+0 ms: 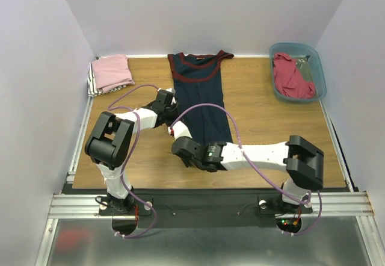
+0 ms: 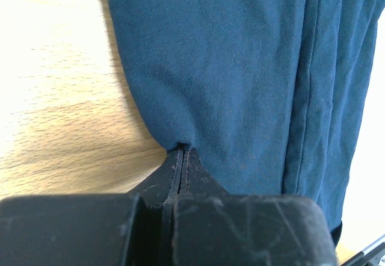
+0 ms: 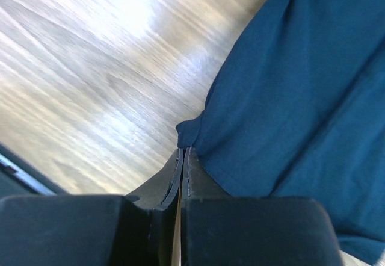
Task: Fold and stack the tank tops
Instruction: Fold the tank top
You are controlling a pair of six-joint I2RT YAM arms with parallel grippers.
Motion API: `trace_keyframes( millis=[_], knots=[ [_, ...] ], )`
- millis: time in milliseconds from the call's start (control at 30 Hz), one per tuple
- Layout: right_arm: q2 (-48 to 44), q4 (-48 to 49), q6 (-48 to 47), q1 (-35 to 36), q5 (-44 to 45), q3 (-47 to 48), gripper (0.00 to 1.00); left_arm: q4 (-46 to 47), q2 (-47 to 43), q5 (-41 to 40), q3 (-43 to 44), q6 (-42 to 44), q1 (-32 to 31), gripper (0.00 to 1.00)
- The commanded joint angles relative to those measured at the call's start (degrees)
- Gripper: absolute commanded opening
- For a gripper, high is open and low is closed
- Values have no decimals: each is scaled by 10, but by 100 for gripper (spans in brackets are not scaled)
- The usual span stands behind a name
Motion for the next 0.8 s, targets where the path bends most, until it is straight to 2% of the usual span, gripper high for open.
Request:
trace_keyframes(
  millis=[0,467,600,700,767],
  knots=[
    [-38,-28,16,19,14,-5,0,-42,17,-31,12,21,5,0],
    [-71,-75,65,58,84,-35,1,-50,19,-25,17,30,16,0],
    [-95,-75,81,66,88,-44,8,-50,20,-24,17,32,16,0],
    [-120,-74,95,69,101,-50,22,-50,17,-24,17,33,16,0],
    [-132,-73,100,70,104,-53,27,-50,17,-23,15,33,16,0]
  ],
)
